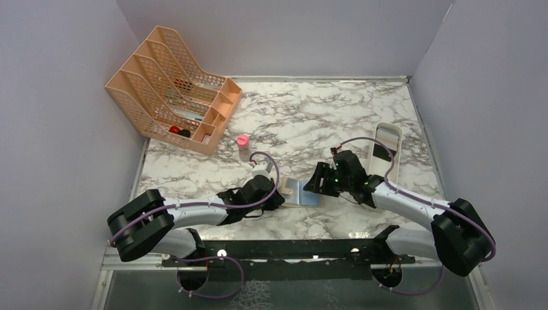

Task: Put the credit cards into the card holder
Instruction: Open the card holder at the center of the board.

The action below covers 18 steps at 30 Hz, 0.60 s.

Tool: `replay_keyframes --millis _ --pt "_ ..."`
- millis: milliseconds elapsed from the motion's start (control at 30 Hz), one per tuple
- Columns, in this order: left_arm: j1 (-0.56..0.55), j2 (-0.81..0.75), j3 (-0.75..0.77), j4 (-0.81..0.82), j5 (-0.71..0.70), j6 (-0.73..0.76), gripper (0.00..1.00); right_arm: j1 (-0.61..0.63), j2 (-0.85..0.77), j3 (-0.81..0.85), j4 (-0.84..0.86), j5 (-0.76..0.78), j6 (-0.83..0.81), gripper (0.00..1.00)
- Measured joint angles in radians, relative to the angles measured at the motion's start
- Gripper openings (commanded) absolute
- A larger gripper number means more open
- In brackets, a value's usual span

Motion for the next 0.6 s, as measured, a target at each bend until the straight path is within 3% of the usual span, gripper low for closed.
replay_keyframes --millis 600 --pt "0.0 0.006 0.0 0.003 0.001 -0.023 0.0 0.0 0.092 -0.014 0.081 -0.02 0.008 0.61"
